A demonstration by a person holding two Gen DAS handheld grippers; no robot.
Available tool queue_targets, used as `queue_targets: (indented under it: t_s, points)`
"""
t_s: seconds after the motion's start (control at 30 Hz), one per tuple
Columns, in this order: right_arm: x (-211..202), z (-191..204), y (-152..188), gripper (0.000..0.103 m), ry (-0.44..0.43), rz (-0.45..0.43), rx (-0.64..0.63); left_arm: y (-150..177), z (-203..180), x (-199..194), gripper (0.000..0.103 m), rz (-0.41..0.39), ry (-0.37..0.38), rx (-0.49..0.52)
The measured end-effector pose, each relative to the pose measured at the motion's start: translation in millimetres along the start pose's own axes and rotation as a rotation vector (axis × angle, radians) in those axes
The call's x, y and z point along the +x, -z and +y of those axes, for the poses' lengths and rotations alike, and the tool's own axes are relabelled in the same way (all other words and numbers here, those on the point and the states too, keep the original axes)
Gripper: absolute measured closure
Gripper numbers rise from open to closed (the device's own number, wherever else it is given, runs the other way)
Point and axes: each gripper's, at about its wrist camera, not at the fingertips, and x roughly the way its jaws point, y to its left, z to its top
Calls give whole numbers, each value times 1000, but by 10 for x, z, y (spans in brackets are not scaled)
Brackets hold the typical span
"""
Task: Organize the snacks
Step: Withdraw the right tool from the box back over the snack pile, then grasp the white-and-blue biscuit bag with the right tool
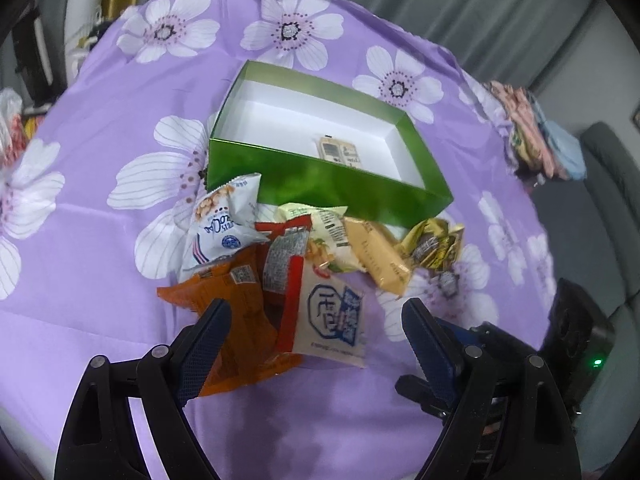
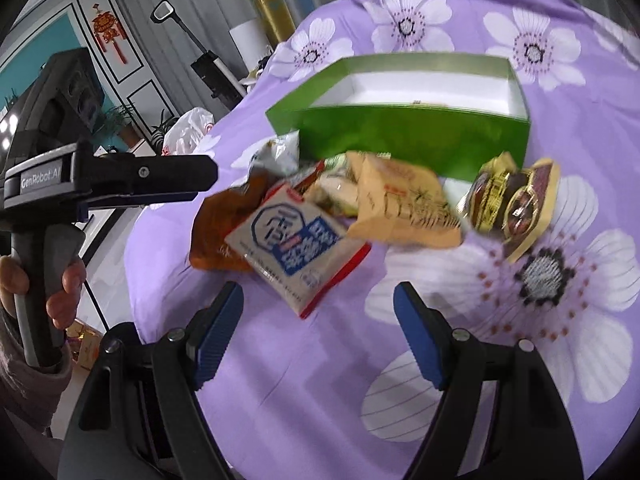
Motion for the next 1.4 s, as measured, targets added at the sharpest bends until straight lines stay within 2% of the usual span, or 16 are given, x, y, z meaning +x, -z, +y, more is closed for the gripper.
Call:
queue_targets:
  t_s: [0.27, 0.43, 0.5, 0.53, 0.57, 0.73, 0.83, 0.9, 1.0, 1.07, 1.2, 1.33, 1.4]
  points:
    - [170, 113, 56, 25, -23, 23, -29, 134, -99, 131, 24, -2, -30, 92]
    - [278, 84, 69, 25, -26, 41, -17, 132, -170, 199, 25, -7, -28, 134]
    - [320, 91, 76, 25, -26, 40, -20, 128, -176, 250, 30, 5, -29, 144]
    - [332, 101, 71, 25, -27, 36, -26, 127, -183, 277, 37, 13, -29, 149]
    - [335, 108, 68, 25, -27, 34, -28, 126, -191, 306, 40, 22, -30, 154]
    - [413, 102, 35, 25, -24, 24, -29, 129, -239, 408, 40, 45, -41, 193]
    - [451, 132, 19, 25, -13, 21, -47, 123, -190, 481, 53, 74, -42, 165]
    - [466, 148, 14, 26, -4, 19, -61, 128, -151, 516, 55, 89, -36, 147]
    - [483, 138, -10, 34, 17, 15, -68, 137, -155, 512, 59, 91, -39, 154]
    - [486, 106, -32, 44, 30, 17, -65, 132, -148, 534, 61, 107, -25, 153]
    - [477, 78, -37, 50, 23, 17, -62, 99, -158, 567, 65, 125, -15, 144]
    - [491, 83, -5, 60, -3, 8, -69, 110, -181, 578, 67, 126, -32, 151]
    - [484, 63, 3, 61, -21, -1, -57, 115, -173, 569, 68, 126, -32, 149]
